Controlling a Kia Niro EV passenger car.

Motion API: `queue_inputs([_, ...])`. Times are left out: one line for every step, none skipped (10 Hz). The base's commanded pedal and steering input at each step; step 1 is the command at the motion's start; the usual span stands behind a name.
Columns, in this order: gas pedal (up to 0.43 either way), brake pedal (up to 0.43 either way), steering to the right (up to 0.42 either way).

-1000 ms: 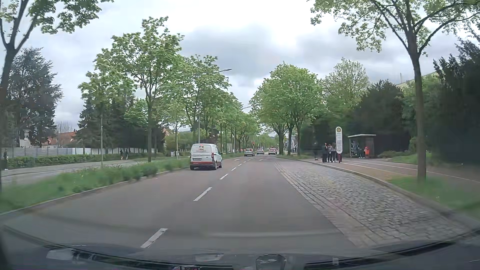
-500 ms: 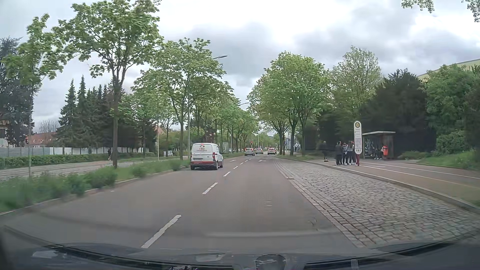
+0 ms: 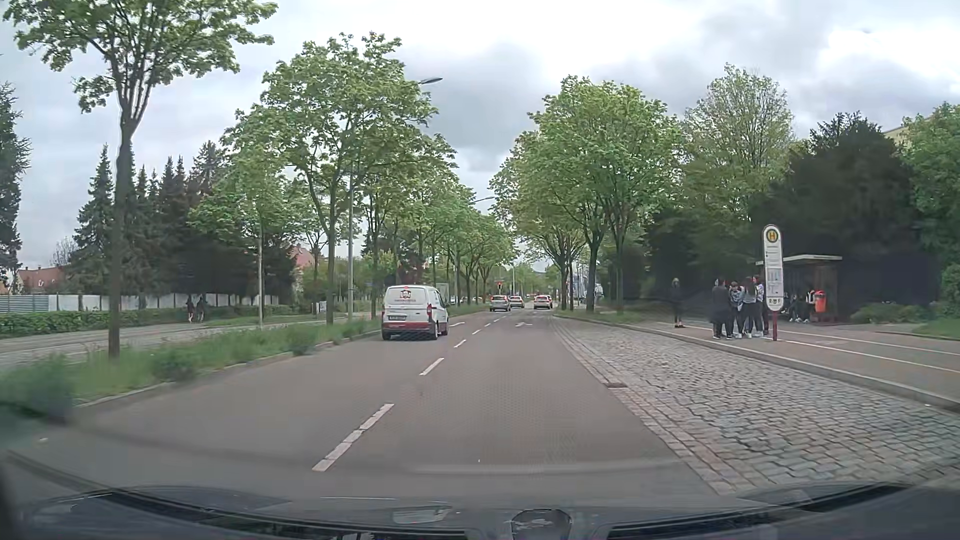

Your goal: Follow the waypoints while adhering to traffic rules and regulations

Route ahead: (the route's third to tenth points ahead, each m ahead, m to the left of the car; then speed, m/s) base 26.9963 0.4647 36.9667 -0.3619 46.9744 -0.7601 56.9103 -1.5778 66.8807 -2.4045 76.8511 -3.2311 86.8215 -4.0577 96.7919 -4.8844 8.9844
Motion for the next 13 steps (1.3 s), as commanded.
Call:
queue_inputs([0.000, 0.000, 0.006])
queue_inputs([0.000, 0.000, 0.006])
queue_inputs([0.000, 0.000, 0.006])
queue_inputs([0.000, 0.000, 0.006])
queue_inputs([0.000, 0.000, 0.006])
queue_inputs([0.000, 0.000, 0.006])
queue_inputs([0.000, 0.000, 0.006])
queue_inputs([0.000, 0.000, 0.006])
queue_inputs([0.000, 0.000, 0.006])
queue_inputs([0.000, 0.000, 0.006])
queue_inputs([0.000, 0.000, 0.006])
queue_inputs([0.000, 0.000, 0.007])
queue_inputs([0.000, 0.000, 0.007])
